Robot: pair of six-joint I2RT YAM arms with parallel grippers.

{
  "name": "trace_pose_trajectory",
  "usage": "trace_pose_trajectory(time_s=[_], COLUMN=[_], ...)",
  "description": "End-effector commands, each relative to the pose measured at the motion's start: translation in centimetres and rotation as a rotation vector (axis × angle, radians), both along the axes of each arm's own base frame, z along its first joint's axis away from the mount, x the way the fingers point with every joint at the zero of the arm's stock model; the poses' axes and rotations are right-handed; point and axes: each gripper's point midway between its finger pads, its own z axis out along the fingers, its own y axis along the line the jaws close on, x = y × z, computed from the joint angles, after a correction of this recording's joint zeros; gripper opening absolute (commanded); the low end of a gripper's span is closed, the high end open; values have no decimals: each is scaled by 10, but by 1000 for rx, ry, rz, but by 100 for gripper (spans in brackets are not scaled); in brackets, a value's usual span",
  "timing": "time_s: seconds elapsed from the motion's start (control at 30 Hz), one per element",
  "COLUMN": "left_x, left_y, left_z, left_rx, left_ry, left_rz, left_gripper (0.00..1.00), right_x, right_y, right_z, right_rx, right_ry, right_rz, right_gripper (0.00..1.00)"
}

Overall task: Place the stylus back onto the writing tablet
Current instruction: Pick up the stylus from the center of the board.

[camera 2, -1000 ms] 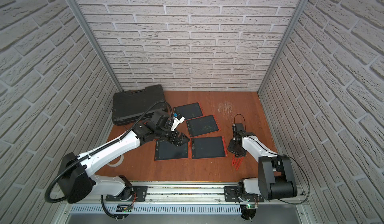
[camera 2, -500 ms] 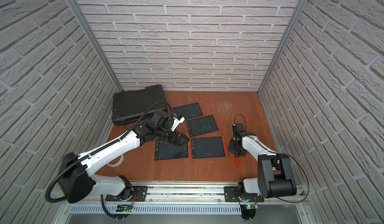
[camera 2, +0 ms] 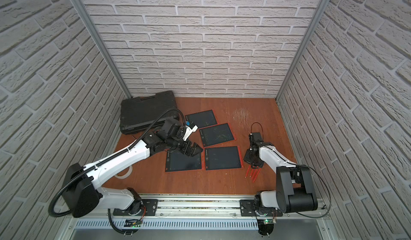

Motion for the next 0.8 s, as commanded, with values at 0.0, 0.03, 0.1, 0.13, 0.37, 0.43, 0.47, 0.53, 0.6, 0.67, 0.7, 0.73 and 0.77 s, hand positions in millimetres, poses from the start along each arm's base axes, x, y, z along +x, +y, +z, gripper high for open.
trace_pose_trajectory(time_s=[0.0,0.03,0.1,0.13,0.37,0.43,0.47,0.53,0.6,0.67,0.7,0.73,0.77], left_x=[2,2,2,2,2,1,2,2,2,2,2,3,3], left_y=[-3,-3,-3,-4,-4,-4,-4,-5,-6,-7,-8,-8,-8], left_z=[7,7,7,7,5,4,4,4,3,2,1,2,1], left_rx=[-10,-10,-11,-10,-8,-8,-8,-10,-13,-14,-16,-18,-19], left_ry=[-23,-21,-20,-19,-14,-11,-9,-4,2,11,13,14,15], left_rz=[-8,-9,-10,-10,-9,-10,-8,-5,-6,-4,-5,-1,1], left_gripper=[98,98,98,98,98,98,98,98,98,98,98,98,97], right_x=[1,2,3,5,8,9,10,13,17,20,23,25,27], right_y=[1,2,3,4,4,7,9,14,20,26,29,32,35], right_z=[3,4,8,10,28,31,33,38,43,50,54,58,62], right_rx=[11,13,18,22,17,29,41,69,101,129,139,150,158], right_ry=[-32,-39,-60,-70,-124,-138,-149,-173,-201,-229,-244,-258,-271], right_rz=[10,11,19,24,56,66,71,78,87,97,100,106,110], right_gripper=[12,12,12,12,12,12,12,12,12,12,12,12,12])
